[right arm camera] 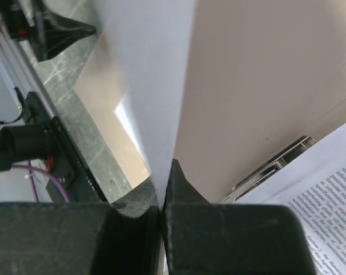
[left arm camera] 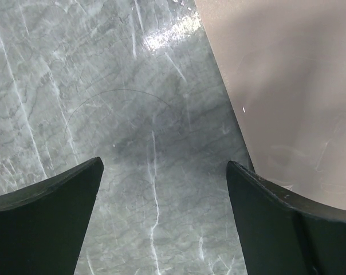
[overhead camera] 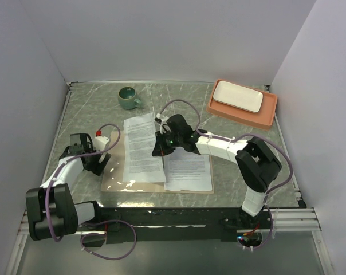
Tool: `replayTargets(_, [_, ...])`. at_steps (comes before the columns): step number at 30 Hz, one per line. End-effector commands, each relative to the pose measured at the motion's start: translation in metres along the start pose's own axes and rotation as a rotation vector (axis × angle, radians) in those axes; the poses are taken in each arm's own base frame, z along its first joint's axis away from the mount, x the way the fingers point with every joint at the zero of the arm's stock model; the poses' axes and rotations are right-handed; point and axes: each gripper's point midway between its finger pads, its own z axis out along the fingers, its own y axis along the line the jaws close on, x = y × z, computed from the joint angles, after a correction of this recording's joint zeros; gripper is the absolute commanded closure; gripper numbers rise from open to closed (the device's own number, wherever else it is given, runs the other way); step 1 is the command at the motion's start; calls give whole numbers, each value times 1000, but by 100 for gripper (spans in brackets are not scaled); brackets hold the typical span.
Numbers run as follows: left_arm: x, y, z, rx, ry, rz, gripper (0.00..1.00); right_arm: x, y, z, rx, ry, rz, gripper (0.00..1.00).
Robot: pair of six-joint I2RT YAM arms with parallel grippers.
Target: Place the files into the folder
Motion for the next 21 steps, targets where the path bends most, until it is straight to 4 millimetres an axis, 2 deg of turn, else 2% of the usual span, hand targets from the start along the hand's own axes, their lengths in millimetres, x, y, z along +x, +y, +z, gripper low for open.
replayTargets(1, [2,-3,-2,3,-20,36,4,-32,3,6,29,-107,21,100])
replayTargets(10, [5,-7,-2,14,-19,35,4,-35,-9,21,83,-126,68,100])
replayTargets(21, [3,-12,-2,36,-36,37,4,-19,3,43,48,-80,110,100])
